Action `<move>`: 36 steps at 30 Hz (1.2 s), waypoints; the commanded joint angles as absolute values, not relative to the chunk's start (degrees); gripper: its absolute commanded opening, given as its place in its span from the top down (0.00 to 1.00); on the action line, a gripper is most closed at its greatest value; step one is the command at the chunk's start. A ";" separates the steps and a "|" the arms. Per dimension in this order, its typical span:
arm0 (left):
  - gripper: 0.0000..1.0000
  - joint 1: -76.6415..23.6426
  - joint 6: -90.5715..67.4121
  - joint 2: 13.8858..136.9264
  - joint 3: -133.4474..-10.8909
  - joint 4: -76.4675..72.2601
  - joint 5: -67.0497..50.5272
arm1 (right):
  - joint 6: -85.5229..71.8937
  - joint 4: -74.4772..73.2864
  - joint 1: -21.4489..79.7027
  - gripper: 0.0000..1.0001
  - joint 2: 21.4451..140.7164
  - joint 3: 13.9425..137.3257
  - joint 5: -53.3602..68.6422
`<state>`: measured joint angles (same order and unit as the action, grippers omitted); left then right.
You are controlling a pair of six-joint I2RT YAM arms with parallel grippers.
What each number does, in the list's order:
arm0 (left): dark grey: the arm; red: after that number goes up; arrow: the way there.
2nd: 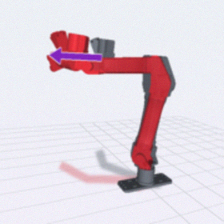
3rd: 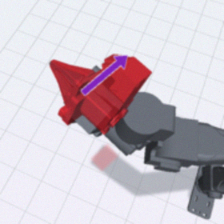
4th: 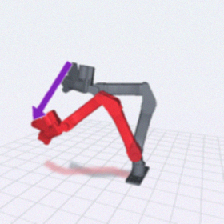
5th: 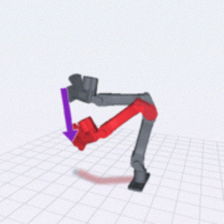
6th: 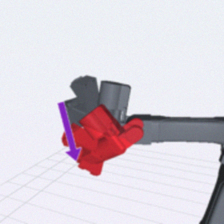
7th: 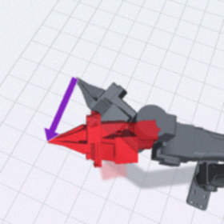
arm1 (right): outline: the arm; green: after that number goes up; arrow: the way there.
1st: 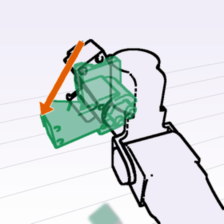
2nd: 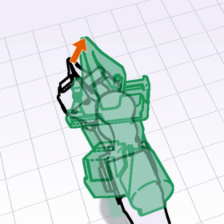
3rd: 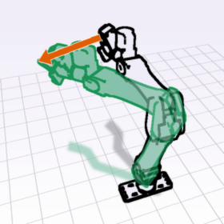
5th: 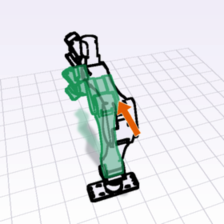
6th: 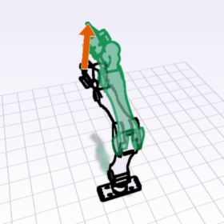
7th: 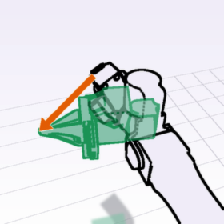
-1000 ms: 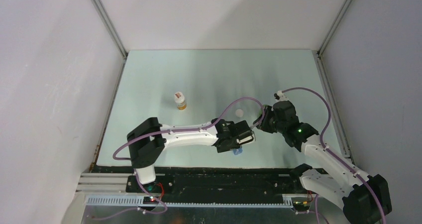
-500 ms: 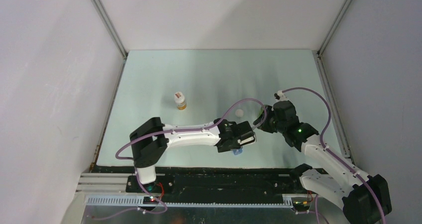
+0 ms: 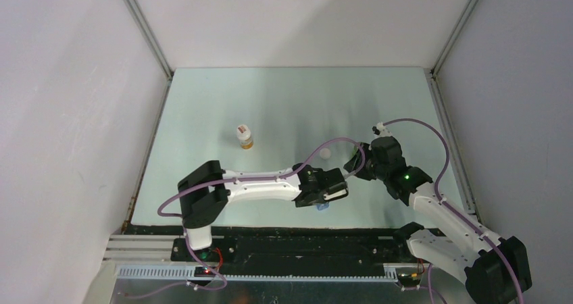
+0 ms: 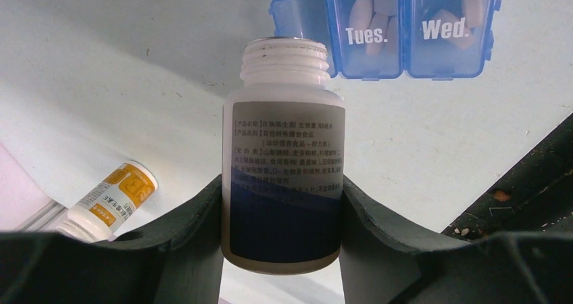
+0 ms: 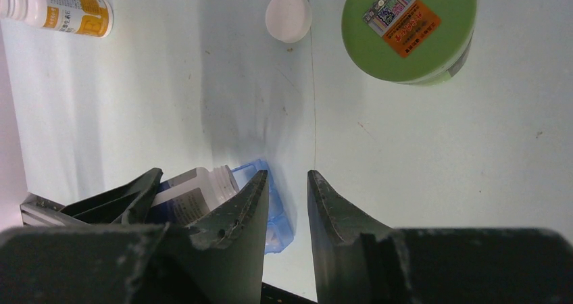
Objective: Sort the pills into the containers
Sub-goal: Pour the pill into the pill container.
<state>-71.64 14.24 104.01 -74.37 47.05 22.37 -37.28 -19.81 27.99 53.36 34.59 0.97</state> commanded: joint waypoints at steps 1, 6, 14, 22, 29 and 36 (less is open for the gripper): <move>1.00 -72.65 16.36 103.38 -75.30 45.94 24.28 | -36.56 -18.09 27.77 0.68 53.53 34.63 1.29; 1.00 -73.31 17.18 102.82 -74.45 44.75 24.04 | -36.56 -18.14 27.64 0.68 53.53 34.67 1.31; 1.00 -74.08 18.07 104.08 -74.66 45.12 25.14 | -36.47 -18.30 27.60 0.68 53.46 34.63 1.27; 1.00 -74.01 17.82 105.99 -76.14 48.07 24.44 | -36.54 -18.39 27.50 0.68 53.37 34.63 1.49; 1.00 -74.08 17.70 105.56 -76.35 47.97 25.06 | -36.52 -18.51 27.48 0.68 53.05 34.63 1.54; 1.00 -74.03 18.22 103.50 -75.41 46.24 25.75 | -36.64 -18.47 27.51 0.68 53.00 34.63 1.58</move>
